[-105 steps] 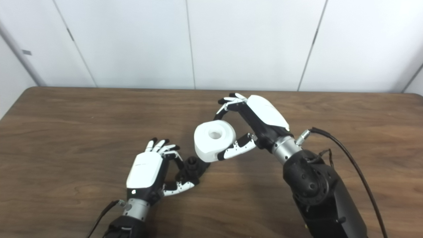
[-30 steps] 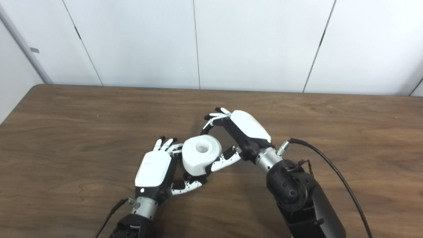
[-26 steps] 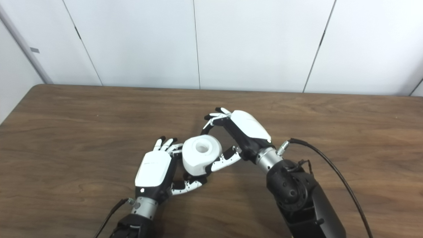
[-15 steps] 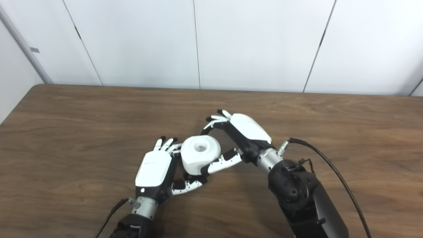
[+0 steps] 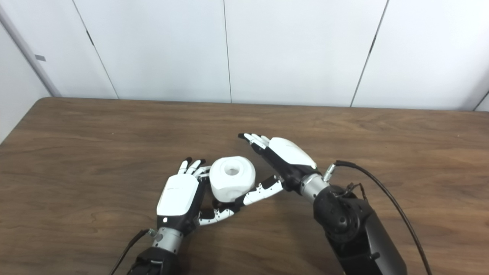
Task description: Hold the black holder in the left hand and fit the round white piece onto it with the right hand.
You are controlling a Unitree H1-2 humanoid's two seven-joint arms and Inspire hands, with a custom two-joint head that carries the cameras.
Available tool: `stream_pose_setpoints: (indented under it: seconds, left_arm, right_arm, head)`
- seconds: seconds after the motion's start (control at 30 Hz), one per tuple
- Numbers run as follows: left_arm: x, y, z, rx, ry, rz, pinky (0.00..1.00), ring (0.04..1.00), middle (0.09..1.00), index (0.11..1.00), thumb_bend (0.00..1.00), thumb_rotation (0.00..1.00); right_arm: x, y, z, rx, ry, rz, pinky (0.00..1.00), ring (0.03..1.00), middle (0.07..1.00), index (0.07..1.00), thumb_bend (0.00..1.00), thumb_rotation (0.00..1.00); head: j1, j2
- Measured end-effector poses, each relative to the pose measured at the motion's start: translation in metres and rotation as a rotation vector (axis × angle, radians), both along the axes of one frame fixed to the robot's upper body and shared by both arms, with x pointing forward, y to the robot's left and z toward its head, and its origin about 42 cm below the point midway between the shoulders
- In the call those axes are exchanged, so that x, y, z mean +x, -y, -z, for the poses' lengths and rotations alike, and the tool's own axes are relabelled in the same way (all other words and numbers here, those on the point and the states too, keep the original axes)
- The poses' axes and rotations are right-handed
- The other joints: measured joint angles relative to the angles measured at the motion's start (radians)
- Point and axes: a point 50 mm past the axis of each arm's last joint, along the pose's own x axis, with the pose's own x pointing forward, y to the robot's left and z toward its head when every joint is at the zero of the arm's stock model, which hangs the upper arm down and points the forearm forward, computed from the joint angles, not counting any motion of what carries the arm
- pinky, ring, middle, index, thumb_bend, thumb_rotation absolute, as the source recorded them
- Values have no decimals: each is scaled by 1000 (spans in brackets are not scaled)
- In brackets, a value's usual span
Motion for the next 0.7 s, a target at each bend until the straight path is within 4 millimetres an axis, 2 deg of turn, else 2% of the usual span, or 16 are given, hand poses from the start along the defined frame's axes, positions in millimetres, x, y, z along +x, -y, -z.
stream_pose_setpoints:
  seconds: [0.23, 0.5, 0.7]
  left_arm:
    - [0, -1, 0, 4, 0, 1, 1000, 913, 796, 484, 524, 53]
    - [1, -4, 0, 8, 1, 6, 1000, 908, 791, 484, 524, 53]
    - [1, -7, 1, -2, -6, 6, 1000, 904, 788, 484, 524, 53]
  right_arm:
    - [-7, 17, -10, -9, 30, 25, 1000, 1000, 1000, 984, 1000, 450]
    - [-23, 43, -3, 4, -17, 77, 1000, 1000, 999, 978, 1000, 460]
    - [-36, 59, -6, 31, -15, 115, 1000, 1000, 999, 989, 1000, 451]
  head:
    - [-11, 0]
    - [-34, 0]
    - [-40, 0]
